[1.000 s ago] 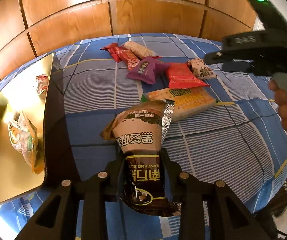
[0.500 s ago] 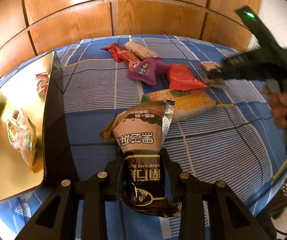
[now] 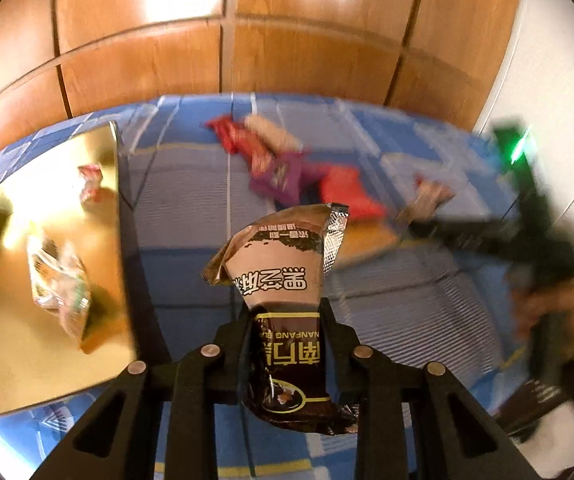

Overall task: Organize snacks
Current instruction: 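Lift the brown-and-black packet with the left gripper while the right gripper grasps the floral packet, then lower the brown-and-black packet into the gold tray and open the left gripper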

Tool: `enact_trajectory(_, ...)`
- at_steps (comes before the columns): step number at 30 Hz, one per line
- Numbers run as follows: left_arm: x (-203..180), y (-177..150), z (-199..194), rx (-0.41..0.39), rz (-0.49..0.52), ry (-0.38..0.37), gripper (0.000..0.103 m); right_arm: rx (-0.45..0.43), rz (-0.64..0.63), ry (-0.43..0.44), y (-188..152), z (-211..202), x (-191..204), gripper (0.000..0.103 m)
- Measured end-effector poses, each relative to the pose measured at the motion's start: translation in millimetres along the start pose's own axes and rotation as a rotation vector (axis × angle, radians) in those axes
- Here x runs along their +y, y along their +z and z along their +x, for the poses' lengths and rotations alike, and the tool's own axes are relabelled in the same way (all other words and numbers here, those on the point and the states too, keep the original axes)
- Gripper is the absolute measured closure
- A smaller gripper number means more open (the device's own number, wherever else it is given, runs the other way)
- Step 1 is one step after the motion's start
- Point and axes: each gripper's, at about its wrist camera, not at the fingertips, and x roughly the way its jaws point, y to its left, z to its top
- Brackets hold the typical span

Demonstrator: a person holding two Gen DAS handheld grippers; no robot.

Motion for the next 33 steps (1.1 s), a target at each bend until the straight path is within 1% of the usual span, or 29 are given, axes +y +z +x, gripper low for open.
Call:
enact_trajectory(1,5,5,-12,-0.024,-0.033,-0.029,0.075,-0.003,0.002,0.002,0,0,0,0.078)
enact_trajectory(3,19,16,-33,-0.067,-0.089,-0.059,0.075,-0.009,0.001,0.003,-1,1,0,0.078)
enact_trajectory(5,41,28,-53,-0.107,-0.161,-0.052,0.075,-0.016,-0.003,0.001,-2,0,0,0.078)
enact_trajectory(7,64,36,-64,-0.127,-0.223,-0.039,0.075,-0.018,-0.008,-0.002,-2,0,1,0.078)
enact_trajectory(8,83,42,-68,-0.129,-0.273,-0.006,0.075,-0.018,-0.008,-0.002,-2,0,1,0.078)
enact_trajectory(9,97,45,-69,-0.130,-0.300,0.020,0.075,-0.019,-0.007,-0.002,-2,0,0,0.078)
enact_trajectory(10,114,49,-69,-0.129,-0.337,0.061,0.075,-0.021,-0.007,-0.001,-3,0,0,0.078)
enact_trajectory(12,140,54,-63,-0.109,-0.394,0.109,0.075,-0.023,-0.007,-0.002,-3,-1,1,0.078)
enact_trajectory(15,181,60,-48,-0.069,-0.483,0.153,0.075,-0.022,-0.006,-0.004,-3,0,1,0.078)
enact_trajectory(17,202,64,-34,-0.044,-0.519,0.185,0.075,-0.021,-0.004,-0.003,-3,-1,1,0.078)
enact_trajectory(19,214,70,-19,-0.022,-0.536,0.201,0.074,-0.019,-0.004,-0.004,-3,0,0,0.078)
enact_trajectory(23,223,79,6,0.009,-0.549,0.229,0.074,-0.020,-0.005,-0.003,-3,0,0,0.077)
enact_trajectory(27,228,85,28,0.030,-0.560,0.238,0.073,-0.022,0.000,-0.002,-3,0,-1,0.077)
enact_trajectory(29,229,89,39,0.042,-0.549,0.239,0.071,-0.023,0.002,-0.002,-3,0,-1,0.077)
enact_trajectory(31,229,89,44,0.044,-0.552,0.238,0.067,-0.025,0.005,-0.002,-3,0,-2,0.077)
enact_trajectory(33,227,87,43,0.027,-0.552,0.231,0.059,-0.027,0.006,-0.002,-4,0,-2,0.077)
